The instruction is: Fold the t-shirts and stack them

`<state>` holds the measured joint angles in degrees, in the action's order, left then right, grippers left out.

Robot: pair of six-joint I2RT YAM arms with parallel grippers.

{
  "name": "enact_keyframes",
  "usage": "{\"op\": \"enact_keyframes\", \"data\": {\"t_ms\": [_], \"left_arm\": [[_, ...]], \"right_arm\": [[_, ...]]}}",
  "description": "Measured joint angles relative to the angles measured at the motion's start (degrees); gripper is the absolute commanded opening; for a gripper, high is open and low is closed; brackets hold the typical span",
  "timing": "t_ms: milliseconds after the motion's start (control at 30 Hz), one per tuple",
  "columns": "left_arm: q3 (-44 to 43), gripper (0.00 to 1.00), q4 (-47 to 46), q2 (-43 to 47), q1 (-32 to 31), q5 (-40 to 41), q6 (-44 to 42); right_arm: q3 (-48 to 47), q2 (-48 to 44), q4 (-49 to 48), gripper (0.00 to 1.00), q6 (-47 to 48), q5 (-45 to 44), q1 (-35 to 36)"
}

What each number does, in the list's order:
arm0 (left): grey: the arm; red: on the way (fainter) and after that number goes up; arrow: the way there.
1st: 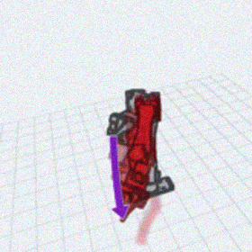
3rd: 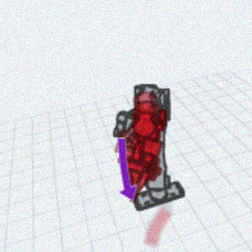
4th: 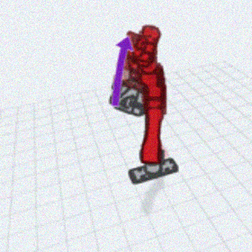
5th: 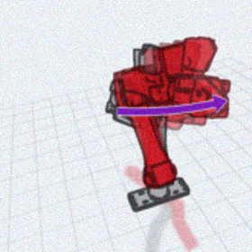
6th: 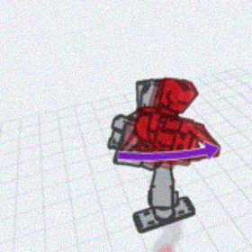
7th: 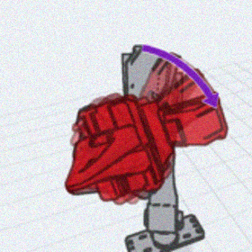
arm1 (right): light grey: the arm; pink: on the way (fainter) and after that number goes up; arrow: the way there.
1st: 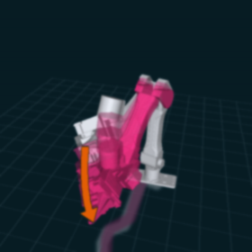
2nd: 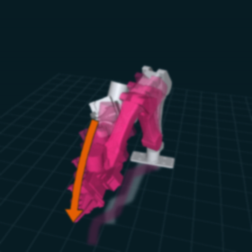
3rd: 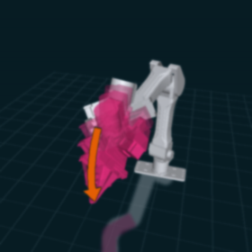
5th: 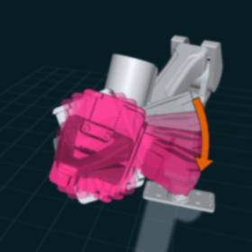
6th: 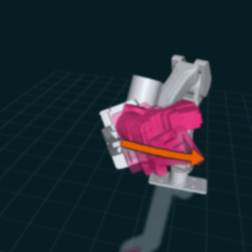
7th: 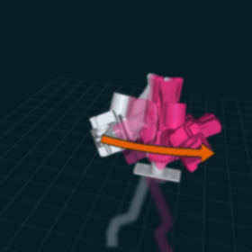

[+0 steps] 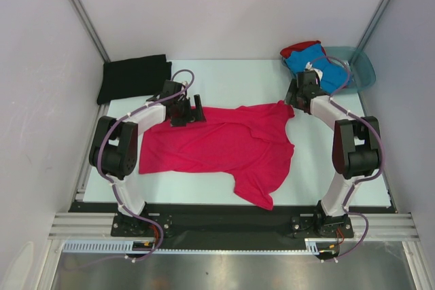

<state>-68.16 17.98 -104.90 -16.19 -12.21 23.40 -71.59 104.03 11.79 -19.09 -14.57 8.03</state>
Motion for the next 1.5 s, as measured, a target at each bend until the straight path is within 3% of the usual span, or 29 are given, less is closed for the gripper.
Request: {"op": "enact_keyframes", "data": {"t_ms": [200, 567, 767, 1067, 1233, 1500], "left_arm": [[1.8, 1.00, -0.3, 1.5, 0.0, -0.2, 0.0], [9.1, 1.00, -1.4, 8.4, -1.3, -2.4, 0.2], [17.2, 1.00, -1.4, 19.8, -3.3, 1.8, 1.7], [34.8, 1.00, -2.7, 42.9, -3.5, 8.9, 7.3], [40.4, 1.00, -2.7, 49.6, -3.5, 9.7, 10.3], [41.2, 1.00, 3.2, 53.6, -3.5, 18.1, 14.3]], "right_arm": [[2.6, -3.0, 3.3, 0.69, 0.3, 5.2, 0.2], [12.8, -20.0, 15.2, 0.70, 0.7, 10.6, 3.7], [16.7, -31.9, 22.0, 0.70, -1.9, 15.4, 5.8], [33.4, -52.4, 27.5, 0.67, -11.3, 25.0, 7.3], [35.8, -56.8, 30.1, 0.65, -15.2, 26.7, 9.7], [39.2, -62.4, 33.0, 0.60, -24.0, 27.1, 17.4]]}}
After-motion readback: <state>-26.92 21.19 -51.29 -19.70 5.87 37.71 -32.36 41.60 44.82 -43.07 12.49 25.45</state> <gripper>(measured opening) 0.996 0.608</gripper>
